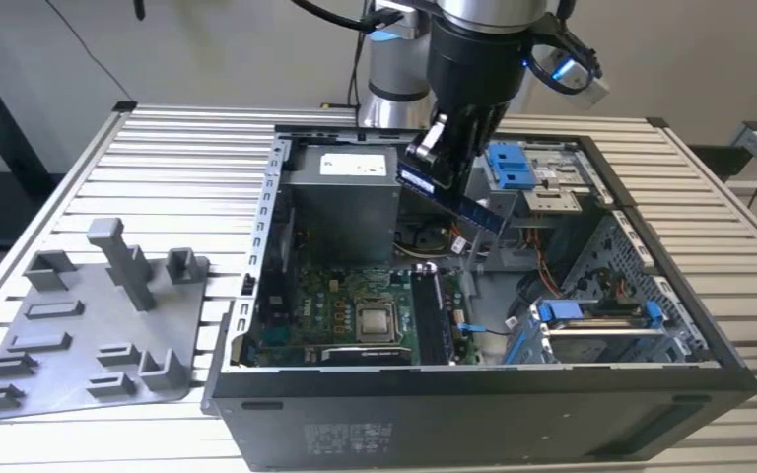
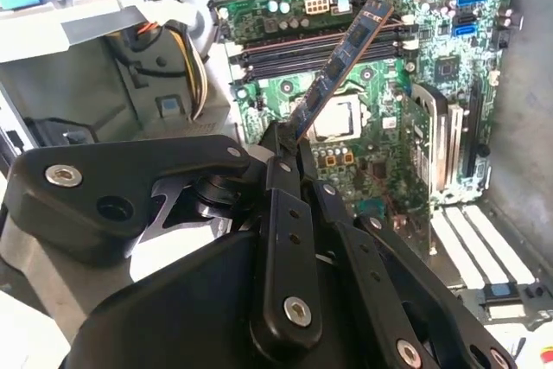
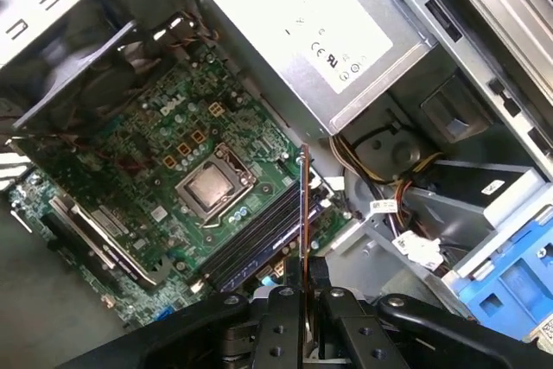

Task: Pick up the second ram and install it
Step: 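Insert the second ram into the second slot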

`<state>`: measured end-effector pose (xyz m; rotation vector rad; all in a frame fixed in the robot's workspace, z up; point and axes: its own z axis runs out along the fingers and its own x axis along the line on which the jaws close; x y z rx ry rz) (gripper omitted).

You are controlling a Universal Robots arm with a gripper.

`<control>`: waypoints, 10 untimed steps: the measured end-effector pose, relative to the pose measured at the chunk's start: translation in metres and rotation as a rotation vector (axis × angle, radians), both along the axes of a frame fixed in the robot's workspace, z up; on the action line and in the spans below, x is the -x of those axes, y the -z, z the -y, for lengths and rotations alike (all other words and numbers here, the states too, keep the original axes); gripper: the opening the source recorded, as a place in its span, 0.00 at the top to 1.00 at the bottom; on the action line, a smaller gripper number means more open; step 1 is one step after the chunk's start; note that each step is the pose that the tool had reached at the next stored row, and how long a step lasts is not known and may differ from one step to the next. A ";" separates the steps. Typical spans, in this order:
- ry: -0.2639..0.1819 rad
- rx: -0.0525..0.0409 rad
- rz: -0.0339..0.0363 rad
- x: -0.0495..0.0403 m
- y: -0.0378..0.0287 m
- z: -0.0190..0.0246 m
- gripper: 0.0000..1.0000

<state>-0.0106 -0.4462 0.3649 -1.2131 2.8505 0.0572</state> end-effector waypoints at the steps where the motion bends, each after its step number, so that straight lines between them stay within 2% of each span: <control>1: 0.010 0.0001 0.0000 0.0000 0.0003 0.0000 0.86; 10: 0.080 0.0001 0.0000 0.0000 0.0035 0.0002 0.86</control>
